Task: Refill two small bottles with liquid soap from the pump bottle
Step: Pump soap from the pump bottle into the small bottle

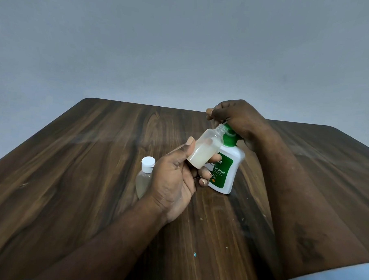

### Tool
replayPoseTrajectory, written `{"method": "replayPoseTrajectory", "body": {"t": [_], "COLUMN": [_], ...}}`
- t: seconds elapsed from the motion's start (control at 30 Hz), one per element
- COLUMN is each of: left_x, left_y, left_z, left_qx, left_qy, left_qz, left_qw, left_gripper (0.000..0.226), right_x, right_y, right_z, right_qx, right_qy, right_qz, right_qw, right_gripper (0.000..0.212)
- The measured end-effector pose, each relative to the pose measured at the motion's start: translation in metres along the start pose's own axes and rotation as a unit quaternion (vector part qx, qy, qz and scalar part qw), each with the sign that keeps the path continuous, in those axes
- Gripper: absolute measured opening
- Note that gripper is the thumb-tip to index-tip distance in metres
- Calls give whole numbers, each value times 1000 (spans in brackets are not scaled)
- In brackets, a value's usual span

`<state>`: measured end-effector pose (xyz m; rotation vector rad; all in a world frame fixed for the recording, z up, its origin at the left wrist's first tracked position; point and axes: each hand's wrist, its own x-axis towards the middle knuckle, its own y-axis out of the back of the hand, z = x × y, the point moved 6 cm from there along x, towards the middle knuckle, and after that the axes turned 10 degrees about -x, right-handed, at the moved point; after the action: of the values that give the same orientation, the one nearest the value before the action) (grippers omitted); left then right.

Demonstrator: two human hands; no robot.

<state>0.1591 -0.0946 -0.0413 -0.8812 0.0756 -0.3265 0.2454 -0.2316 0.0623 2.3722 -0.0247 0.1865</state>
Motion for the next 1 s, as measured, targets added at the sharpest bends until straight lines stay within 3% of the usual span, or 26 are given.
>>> {"method": "replayPoseTrajectory", "body": {"t": [1.0], "left_x": [-2], "left_y": [0], "left_z": [1], "left_qx": [5], "left_qy": [-6], "left_qz": [10], "left_qw": [1000], "left_gripper": [51], "right_x": [1], "right_y": [-2], "right_z": [2], "right_qx": [-8], "right_qy": [4], "right_qz": [-6], "right_qw": [1000], "right_gripper": [22]}}
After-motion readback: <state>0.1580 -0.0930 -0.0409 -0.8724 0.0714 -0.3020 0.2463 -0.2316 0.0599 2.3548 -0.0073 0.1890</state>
